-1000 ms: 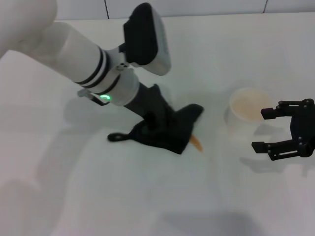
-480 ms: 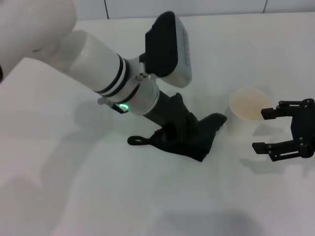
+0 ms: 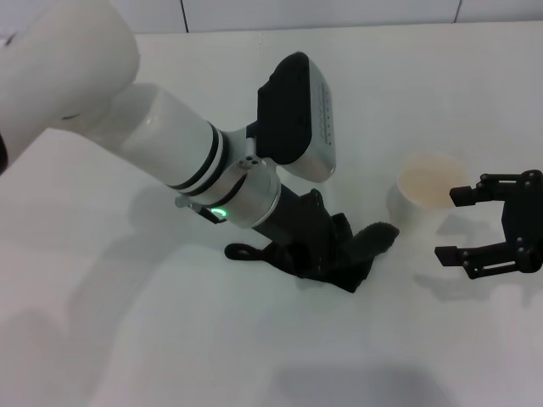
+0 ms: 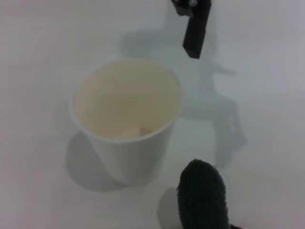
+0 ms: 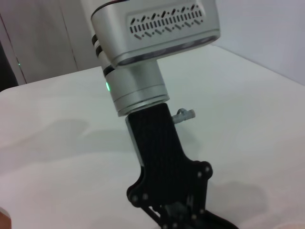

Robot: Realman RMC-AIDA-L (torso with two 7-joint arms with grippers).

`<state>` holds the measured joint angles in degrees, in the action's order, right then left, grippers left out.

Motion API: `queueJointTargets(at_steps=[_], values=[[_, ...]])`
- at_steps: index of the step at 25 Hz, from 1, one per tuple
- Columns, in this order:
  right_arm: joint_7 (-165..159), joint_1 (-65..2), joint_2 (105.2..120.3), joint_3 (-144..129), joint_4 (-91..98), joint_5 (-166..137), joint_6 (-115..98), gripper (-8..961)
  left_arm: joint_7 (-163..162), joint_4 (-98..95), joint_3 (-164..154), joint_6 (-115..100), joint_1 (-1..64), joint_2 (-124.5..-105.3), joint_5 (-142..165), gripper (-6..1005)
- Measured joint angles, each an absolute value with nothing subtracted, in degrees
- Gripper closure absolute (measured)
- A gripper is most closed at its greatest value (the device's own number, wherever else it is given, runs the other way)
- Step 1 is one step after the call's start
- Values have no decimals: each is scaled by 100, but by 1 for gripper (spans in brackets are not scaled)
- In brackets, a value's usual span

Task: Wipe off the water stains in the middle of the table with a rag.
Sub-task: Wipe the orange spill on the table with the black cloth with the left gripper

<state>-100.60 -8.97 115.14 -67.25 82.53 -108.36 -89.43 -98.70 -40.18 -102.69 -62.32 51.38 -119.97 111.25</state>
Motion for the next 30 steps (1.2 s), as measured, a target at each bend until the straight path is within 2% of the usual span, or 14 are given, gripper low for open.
queueJointTargets(at_steps=[30], values=[[-10063, -834, 11513, -6735, 8253, -10775, -8974, 99, -10067, -3919, -8613, -5849, 4983, -11933, 12775, 926]])
